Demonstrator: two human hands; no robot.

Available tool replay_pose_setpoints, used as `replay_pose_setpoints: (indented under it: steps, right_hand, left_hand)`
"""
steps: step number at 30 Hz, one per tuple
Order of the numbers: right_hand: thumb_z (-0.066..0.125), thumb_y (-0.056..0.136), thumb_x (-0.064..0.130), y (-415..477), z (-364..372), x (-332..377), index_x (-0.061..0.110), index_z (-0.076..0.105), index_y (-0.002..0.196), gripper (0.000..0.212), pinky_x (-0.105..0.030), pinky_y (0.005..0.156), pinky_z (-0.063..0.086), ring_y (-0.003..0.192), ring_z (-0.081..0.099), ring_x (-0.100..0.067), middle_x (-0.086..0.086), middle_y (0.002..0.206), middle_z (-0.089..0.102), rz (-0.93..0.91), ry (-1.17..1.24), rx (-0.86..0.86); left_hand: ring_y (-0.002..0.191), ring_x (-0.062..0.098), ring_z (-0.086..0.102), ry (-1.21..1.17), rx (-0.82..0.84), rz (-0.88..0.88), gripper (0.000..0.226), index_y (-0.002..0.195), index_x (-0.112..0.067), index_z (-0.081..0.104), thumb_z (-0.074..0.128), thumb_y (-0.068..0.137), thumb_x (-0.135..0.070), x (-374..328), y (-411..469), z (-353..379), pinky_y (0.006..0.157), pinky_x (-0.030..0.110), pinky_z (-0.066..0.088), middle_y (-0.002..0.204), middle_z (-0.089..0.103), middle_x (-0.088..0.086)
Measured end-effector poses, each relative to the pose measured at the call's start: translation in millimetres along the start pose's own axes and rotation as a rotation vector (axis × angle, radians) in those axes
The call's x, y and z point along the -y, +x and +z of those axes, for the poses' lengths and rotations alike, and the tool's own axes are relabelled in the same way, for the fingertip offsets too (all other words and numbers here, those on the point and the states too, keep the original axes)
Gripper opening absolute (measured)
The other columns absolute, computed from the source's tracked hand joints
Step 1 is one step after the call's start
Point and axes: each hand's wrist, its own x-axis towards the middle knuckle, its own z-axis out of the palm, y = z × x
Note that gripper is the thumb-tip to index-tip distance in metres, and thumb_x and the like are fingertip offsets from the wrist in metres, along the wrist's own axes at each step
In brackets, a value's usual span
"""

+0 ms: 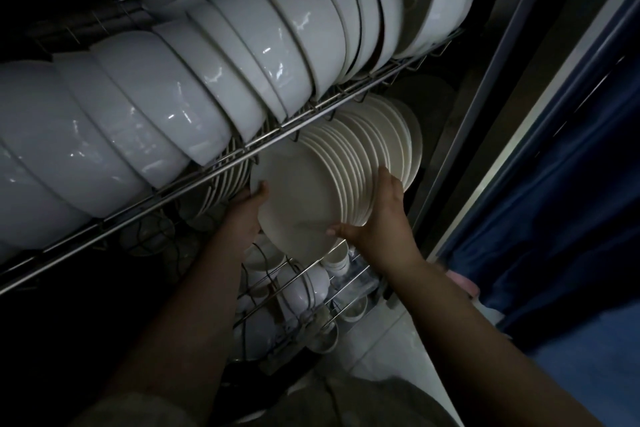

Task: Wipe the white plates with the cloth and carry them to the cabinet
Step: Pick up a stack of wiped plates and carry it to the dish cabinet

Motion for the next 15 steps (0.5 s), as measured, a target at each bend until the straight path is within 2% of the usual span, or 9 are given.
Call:
replay_pose_setpoints:
  steps: [3, 5, 8, 12, 15]
  right_hand:
    - [0.087, 0.059, 0.048, -4, 0, -1, 0.014, 0.014, 0.153, 0.124, -0.035, 0.111, 0.027, 0.136, 0.024, -0.02, -0.003, 0.151, 0.027, -0.02, -0.116, -0.054]
    - [0.085, 0.061, 0.051, -8, -2, -2, 0.012, 0.014, 0.153, 0.122, -0.03, 0.111, 0.017, 0.135, 0.02, -0.02, -0.004, 0.153, 0.028, -0.019, -0.154, -0.073]
    - [0.085, 0.066, 0.043, -11, -3, -6, 0.012, 0.007, 0.155, 0.122, -0.022, 0.108, 0.01, 0.139, 0.017, -0.017, -0.005, 0.156, 0.023, -0.022, -0.09, -0.037]
    - [0.084, 0.07, 0.039, -15, 3, -7, 0.013, 0.006, 0.155, 0.118, -0.024, 0.108, 0.013, 0.14, 0.016, -0.015, -0.003, 0.157, 0.021, -0.022, -0.092, -0.066]
    - [0.081, 0.075, 0.034, -20, 11, -7, 0.014, 0.011, 0.154, 0.108, -0.027, 0.11, 0.017, 0.141, 0.02, -0.02, -0.005, 0.159, 0.022, -0.035, -0.095, -0.125]
  left_hand:
    - [0.114, 0.029, 0.059, -0.007, -0.032, -0.003, 0.039, 0.136, -0.015, 0.051, 0.051, 0.1, -0.031, 1, -2, 2, 0.091, 0.05, 0.049, 0.128, 0.061, 0.008]
    - [0.115, 0.03, 0.059, -0.005, -0.07, 0.002, 0.038, 0.133, -0.016, 0.053, 0.053, 0.098, -0.032, 2, -4, 4, 0.094, 0.055, 0.048, 0.129, 0.061, 0.008]
    - [0.116, 0.032, 0.058, -0.028, -0.092, 0.021, 0.038, 0.133, -0.012, 0.053, 0.053, 0.099, -0.028, 1, -6, 6, 0.098, 0.056, 0.045, 0.131, 0.059, 0.013]
    - [0.119, 0.033, 0.054, -0.038, -0.001, -0.019, 0.039, 0.138, -0.008, 0.048, 0.046, 0.101, -0.02, -1, -5, -1, 0.096, 0.05, 0.045, 0.134, 0.056, 0.016]
    - [0.121, 0.035, 0.053, 0.005, 0.042, 0.002, 0.037, 0.139, -0.004, 0.046, 0.041, 0.102, -0.011, 1, -5, -8, 0.098, 0.051, 0.042, 0.135, 0.054, 0.018]
